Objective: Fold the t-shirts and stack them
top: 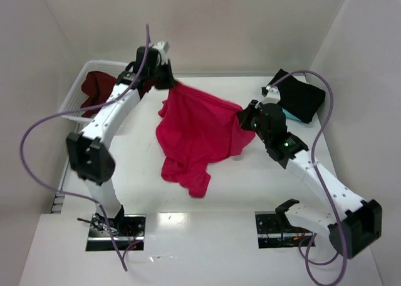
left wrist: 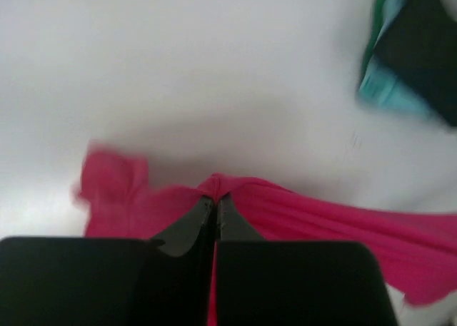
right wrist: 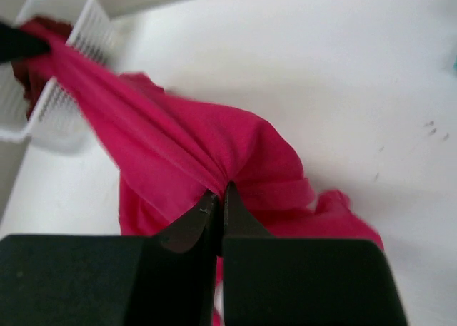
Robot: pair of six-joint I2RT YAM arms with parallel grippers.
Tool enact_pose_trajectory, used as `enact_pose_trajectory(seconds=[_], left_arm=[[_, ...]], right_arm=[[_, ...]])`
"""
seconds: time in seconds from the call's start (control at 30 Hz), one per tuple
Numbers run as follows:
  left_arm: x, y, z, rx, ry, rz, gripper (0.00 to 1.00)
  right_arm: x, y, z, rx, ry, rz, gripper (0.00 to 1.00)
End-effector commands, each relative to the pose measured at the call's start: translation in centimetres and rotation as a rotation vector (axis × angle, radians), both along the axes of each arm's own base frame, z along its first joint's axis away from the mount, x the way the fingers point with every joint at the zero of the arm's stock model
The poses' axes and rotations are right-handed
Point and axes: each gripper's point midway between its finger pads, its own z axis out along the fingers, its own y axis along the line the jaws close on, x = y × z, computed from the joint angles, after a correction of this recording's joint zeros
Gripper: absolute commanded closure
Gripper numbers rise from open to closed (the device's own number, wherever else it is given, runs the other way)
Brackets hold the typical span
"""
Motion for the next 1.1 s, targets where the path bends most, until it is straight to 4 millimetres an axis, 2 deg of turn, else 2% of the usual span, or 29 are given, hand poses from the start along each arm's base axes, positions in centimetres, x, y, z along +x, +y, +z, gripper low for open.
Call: enact_pose_trajectory(seconds=[0.0, 0.03, 0.07, 0.1, 0.13, 0.17, 0.2, 0.23, 0.27, 0.3, 0.37, 0.43, 0.47, 0.5, 0.53, 0.57, 0.67, 0.7, 0.73, 0.77, 0.83, 0.87, 0.93, 0.97, 1.0, 1.07], left_arm=[[11.2, 5.3, -0.9, 0.082, -0.149, 0.154, 1.0], [12.3, 5.7, -2.1, 0.087, -0.134, 0.162, 1.0], [13.2, 5.6, -1.3, 0.089, -0.161, 0.157, 1.0], [13.6, 6.4, -1.3, 0.091, -0.158, 0.172, 0.96], [14.3, 6.6, -2.4, 0.092, -0.141, 0.152, 0.85], [14.8, 6.3, -2.1, 0.087, -0.154, 0.134, 0.73], [15.2, 6.2, -1.0, 0.09, -0.174, 0.13, 0.58], [15.5, 6.0, -1.7, 0.092, -0.163, 0.113, 0.4], [15.5, 5.8, -1.5, 0.087, -0.161, 0.104, 0.22], [15.3, 5.8, -1.1, 0.088, -0.155, 0.103, 0.09], [15.0, 5.9, -0.4, 0.086, -0.163, 0.104, 0.04], [14.0, 5.4, 0.1, 0.096, -0.166, 0.085, 0.0], [13.1, 5.1, -1.2, 0.11, -0.14, 0.068, 0.0], [12.1, 5.3, 0.6, 0.104, -0.168, 0.07, 0.0], [11.5, 4.6, 1.0, 0.107, -0.184, 0.052, 0.0], [9.8, 4.1, 1.3, 0.102, -0.175, 0.03, 0.0], [7.1, 3.0, 1.9, 0.031, -0.148, -0.017, 0.0], [4.7, 2.7, 1.1, 0.002, -0.108, -0.046, 0.0], [3.7, 2.0, 1.2, -0.012, -0.122, -0.072, 0.0], [1.9, 1.3, 2.8, -0.03, -0.153, -0.084, 0.0], [-0.3, 0.9, 1.4, -0.026, -0.125, -0.104, 0.0], [-1.8, 0.8, 0.2, -0.02, -0.096, -0.115, 0.0], [-3.2, 0.8, -0.8, -0.026, -0.062, -0.131, 0.0], [-3.9, 0.8, -0.6, -0.033, -0.065, -0.14, 0.0], [-4.8, 0.7, -1.8, -0.027, -0.035, -0.149, 0.0], [-5.6, 0.6, -1.9, -0.042, -0.033, -0.154, 0.0]], right_arm=[[5.4, -4.0, 0.2, 0.02, -0.041, -0.244, 1.0], [5.8, -4.3, 0.9, 0.045, -0.058, -0.248, 1.0], [6.2, -4.6, 0.8, 0.052, -0.057, -0.247, 1.0], [6.5, -5.5, 0.5, 0.059, -0.055, -0.273, 1.0], [6.7, -5.6, 0.1, 0.051, -0.045, -0.282, 1.0], [6.7, -5.6, 0.0, 0.043, -0.046, -0.279, 1.0], [6.9, -5.8, -0.5, 0.032, -0.036, -0.292, 1.0], [7.2, -5.9, -0.6, 0.004, -0.03, -0.295, 1.0], [7.2, -6.0, -1.1, -0.016, -0.009, -0.292, 1.0], [7.3, -5.9, -1.2, -0.02, -0.001, -0.291, 0.98], [7.7, -6.2, -1.8, -0.053, 0.023, -0.307, 0.76], [7.7, -6.9, -2.4, -0.08, 0.043, -0.342, 0.41], [7.4, -7.1, -2.8, -0.082, 0.061, -0.354, 0.19], [7.4, -7.3, -2.8, -0.086, 0.06, -0.364, 0.12], [7.4, -8.2, -2.7, -0.09, 0.065, -0.406, 0.0], [7.2, -8.6, -2.7, -0.107, 0.084, -0.418, 0.0], [7.3, -10.2, -3.3, -0.108, 0.135, -0.468, 0.0], [7.0, -10.6, -3.5, -0.119, 0.156, -0.476, 0.0], [6.8, -10.5, -3.7, -0.12, 0.167, -0.466, 0.0], [6.4, -10.3, -3.6, -0.101, 0.17, -0.456, 0.0], [5.4, -9.7, -4.3, -0.07, 0.193, -0.424, 0.0], [4.4, -9.4, -5.9, -0.064, 0.229, -0.402, 0.0], [3.0, -8.0, -7.0, -0.005, 0.268, -0.333, 0.0], [1.9, -7.9, -9.1, -0.01, 0.325, -0.325, 0.0], [1.4, -7.4, -9.6, 0.009, 0.342, -0.301, 0.0], [0.1, -6.5, -11.5, 0.007, 0.408, -0.282, 0.03]])
